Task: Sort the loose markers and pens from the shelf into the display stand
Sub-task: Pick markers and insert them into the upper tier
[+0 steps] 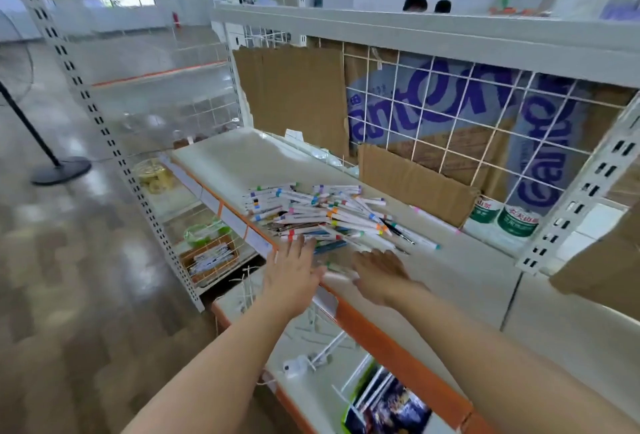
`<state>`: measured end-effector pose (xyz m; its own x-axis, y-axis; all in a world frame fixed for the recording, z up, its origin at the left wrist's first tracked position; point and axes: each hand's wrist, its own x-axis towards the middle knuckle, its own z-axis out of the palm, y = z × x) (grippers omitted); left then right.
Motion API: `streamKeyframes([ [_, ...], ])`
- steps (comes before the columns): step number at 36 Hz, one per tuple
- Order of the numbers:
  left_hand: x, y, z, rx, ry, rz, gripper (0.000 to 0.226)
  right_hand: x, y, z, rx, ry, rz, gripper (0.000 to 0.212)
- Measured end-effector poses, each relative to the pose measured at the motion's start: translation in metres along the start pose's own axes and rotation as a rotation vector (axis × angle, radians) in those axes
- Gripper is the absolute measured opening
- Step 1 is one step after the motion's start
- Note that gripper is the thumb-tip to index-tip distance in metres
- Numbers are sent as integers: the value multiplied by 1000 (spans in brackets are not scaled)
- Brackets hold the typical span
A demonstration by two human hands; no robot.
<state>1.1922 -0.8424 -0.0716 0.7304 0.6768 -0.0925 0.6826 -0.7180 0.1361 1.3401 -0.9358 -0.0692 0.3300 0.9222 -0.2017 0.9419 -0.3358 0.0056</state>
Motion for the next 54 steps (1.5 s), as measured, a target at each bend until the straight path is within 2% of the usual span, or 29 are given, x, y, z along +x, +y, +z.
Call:
streamKeyframes([
  [3,3,6,1,123,42,102,51,-5,-4,2,-9,36,-1,30],
  [9,9,17,1,151,112,243,35,-13,-6,0,6,161,17,21],
  [12,15,20,-1,145,161,256,32,-17,-7,-11,85,166,63,16],
  [16,18,18,-5,34,198,251,29,-21,-2,-20,508,233,185,6],
  [19,19,17,-7,-186,183,218,23,-22,-1,-24,1044,317,285,13],
  [21,18,19,-10,-351,170,160,17,-23,-6,-27,1358,316,277,13],
  [23,17,21,-12,-419,159,131,15,-22,-13,-29,1459,317,255,13],
  [26,13,20,-13,-526,150,126,13,-19,-20,-30,1328,388,281,7],
  [31,16,15,-11,-653,175,72,12,-11,-22,-24,953,606,389,14],
  [33,16,12,-11,-722,177,33,13,-14,-21,-23,787,638,452,11],
  [35,17,10,-9,-757,177,-13,15,-19,-16,-22,674,664,483,18],
  [39,19,7,-7,-917,196,-67,7,-29,-6,-15,601,667,517,28],
  [42,18,8,-9,-989,228,-42,20,-34,1,-10,557,665,537,34],
  [44,18,10,-12,-973,243,-12,28,-38,4,-9,549,685,547,31],
  [48,21,16,-15,-829,291,-10,23,-50,7,-10,547,745,596,17],
  [54,15,35,-13,-795,360,88,18,-79,17,-8,480,758,748,16],
])
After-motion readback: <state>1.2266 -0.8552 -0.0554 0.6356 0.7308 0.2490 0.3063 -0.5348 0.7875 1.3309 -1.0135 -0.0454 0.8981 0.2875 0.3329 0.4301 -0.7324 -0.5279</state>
